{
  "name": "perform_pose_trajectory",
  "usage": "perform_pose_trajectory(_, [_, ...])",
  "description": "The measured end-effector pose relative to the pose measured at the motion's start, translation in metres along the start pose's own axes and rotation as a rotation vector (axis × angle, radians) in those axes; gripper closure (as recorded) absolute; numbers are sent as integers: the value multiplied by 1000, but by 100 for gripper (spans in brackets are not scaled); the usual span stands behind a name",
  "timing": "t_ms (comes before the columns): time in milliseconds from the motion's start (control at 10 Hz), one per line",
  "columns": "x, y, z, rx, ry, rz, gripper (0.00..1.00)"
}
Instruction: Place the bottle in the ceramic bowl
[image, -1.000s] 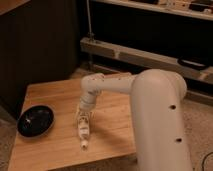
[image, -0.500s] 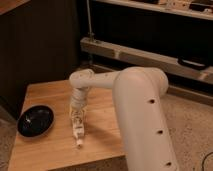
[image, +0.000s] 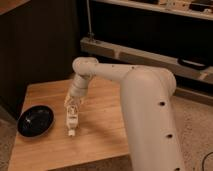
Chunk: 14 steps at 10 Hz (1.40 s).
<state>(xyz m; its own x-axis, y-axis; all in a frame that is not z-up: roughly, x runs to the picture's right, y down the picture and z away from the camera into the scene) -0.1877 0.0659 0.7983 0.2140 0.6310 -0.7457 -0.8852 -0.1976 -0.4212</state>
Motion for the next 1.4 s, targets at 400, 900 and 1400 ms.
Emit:
perform_pose_trajectory(400, [-36, 57, -15, -115, -49, 3, 100])
perform_pose_trajectory(900, [-51, 97, -2, -181, -113, 2, 100])
perform_pose_trajectory(1400, [-52, 129, 12, -199, -217, -26, 73])
